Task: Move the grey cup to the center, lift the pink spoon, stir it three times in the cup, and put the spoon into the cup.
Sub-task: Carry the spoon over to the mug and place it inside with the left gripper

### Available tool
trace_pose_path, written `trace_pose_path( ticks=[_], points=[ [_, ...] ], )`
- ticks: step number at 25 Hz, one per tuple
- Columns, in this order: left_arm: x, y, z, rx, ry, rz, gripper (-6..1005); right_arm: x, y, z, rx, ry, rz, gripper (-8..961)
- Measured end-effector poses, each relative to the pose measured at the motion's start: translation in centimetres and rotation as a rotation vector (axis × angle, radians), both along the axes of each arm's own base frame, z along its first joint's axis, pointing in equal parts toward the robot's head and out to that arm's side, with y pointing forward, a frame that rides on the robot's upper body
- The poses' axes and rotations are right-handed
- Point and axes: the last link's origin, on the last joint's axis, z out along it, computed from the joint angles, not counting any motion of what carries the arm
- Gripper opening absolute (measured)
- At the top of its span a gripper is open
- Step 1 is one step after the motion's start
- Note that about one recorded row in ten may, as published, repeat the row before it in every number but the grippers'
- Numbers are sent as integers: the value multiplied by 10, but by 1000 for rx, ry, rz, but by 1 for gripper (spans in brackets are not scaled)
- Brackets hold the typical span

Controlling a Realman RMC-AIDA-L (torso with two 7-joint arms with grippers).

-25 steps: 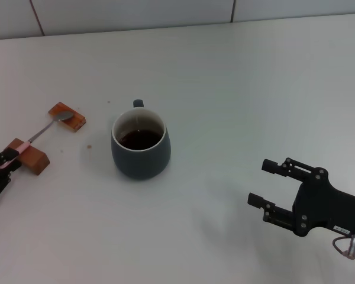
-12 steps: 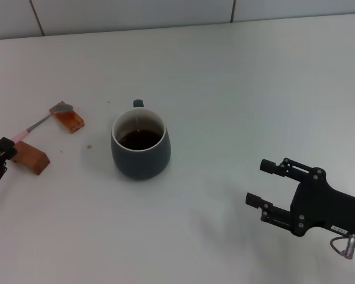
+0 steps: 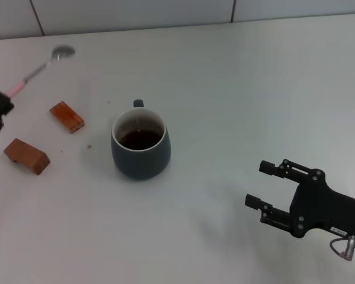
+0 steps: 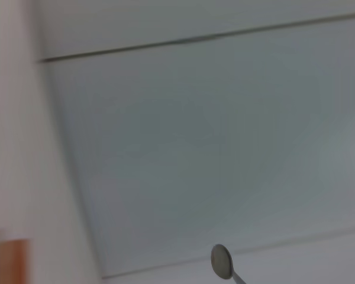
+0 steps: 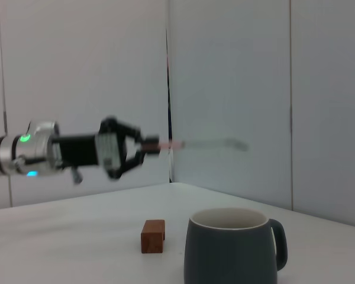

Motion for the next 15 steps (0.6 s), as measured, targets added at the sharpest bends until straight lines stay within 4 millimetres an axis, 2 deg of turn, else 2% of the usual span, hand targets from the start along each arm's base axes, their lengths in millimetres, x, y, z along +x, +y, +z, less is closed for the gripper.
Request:
trace_pose_path(
  ticks=[8, 11, 12, 13, 15],
  points=[
    [63, 31, 32, 150, 206, -474, 129, 3, -5, -1, -1, 3, -16, 695],
    [82, 40, 41, 156, 319, -624, 130, 4, -8, -1, -2, 6, -22, 695],
    [82, 40, 41, 156, 319, -624, 130, 4, -8, -1, -3, 8, -24, 695],
    [98, 47, 49, 153, 439, -742, 130, 4, -9, -1, -3, 9, -25, 695],
    [105, 51, 55, 155, 513, -797, 130, 5, -11, -2, -4, 11, -30, 695]
  ],
)
